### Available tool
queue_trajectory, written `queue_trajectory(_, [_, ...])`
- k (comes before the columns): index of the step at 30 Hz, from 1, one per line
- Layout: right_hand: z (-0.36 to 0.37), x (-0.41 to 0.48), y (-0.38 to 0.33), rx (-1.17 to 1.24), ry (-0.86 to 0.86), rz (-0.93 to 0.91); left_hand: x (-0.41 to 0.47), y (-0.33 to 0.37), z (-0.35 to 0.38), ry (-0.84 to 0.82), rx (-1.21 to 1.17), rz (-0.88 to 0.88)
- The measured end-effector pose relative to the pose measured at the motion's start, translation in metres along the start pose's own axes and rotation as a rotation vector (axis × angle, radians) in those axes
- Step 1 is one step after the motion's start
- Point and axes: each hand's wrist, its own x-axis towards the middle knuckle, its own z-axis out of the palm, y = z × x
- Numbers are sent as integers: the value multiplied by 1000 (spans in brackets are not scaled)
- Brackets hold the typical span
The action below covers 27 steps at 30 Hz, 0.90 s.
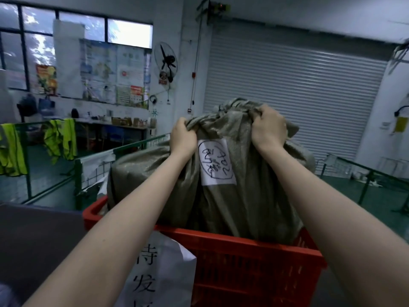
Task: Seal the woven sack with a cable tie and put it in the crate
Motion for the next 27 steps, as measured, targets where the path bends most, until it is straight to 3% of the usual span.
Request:
queue_trajectory(7, [55, -47, 34, -237, -330, -101, -24, -96, 9, -119, 180, -220])
queue_trajectory(11, [81, -94, 72, -407, -551, -90, -38, -126, 10, -527, 501, -211])
queue_trajectory(14, [82, -110, 81, -356, -560, -8, -48, -125, 8, -704, 614, -190])
queue_trajectory(22, [71, -114, 87, -321, -557, 32, -67, -114, -3, -646, 611, -252])
queue_trajectory(27, [66, -114, 87, -231, -630, -26, -64, -104, -11, -491, 625, -237])
